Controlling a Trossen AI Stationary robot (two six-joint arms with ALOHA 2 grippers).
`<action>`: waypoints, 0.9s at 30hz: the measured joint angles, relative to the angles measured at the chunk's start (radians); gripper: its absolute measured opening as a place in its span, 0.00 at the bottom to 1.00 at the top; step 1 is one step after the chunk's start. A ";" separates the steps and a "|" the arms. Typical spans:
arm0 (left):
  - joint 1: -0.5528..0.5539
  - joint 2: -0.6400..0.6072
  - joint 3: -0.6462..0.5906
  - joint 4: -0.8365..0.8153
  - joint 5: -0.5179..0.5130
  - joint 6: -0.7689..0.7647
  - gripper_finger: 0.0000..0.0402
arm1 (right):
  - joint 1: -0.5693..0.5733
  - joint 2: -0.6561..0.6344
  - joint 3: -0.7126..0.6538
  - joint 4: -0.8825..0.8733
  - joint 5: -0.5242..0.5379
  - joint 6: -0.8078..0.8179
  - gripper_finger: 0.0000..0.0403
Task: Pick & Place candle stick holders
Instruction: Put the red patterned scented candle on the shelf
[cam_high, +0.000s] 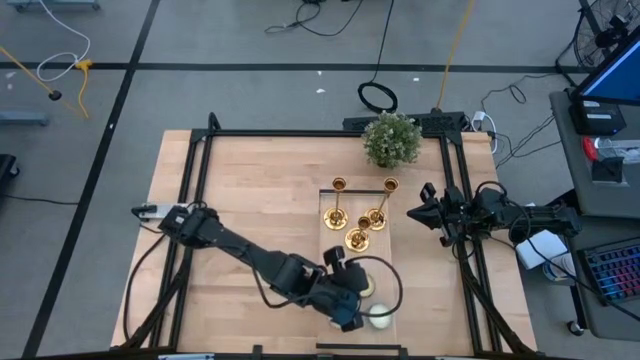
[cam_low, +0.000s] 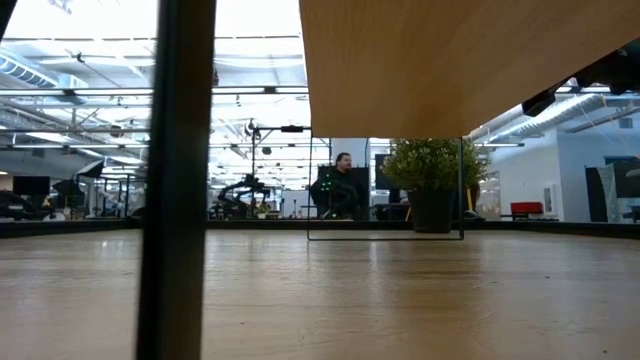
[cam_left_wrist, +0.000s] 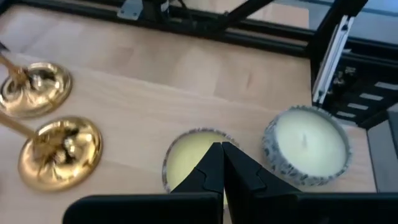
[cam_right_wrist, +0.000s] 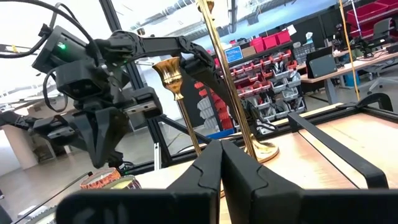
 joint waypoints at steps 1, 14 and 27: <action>0.000 -0.004 0.000 -0.013 0.005 -0.010 0.00 | 0.000 0.000 0.000 0.000 0.000 0.000 0.01; 0.007 -0.004 0.000 -0.118 0.081 -0.058 0.00 | 0.000 0.000 0.000 0.000 0.000 0.000 0.01; 0.014 0.001 0.000 -0.116 0.094 -0.054 0.00 | 0.000 0.000 0.000 0.000 0.000 0.000 0.01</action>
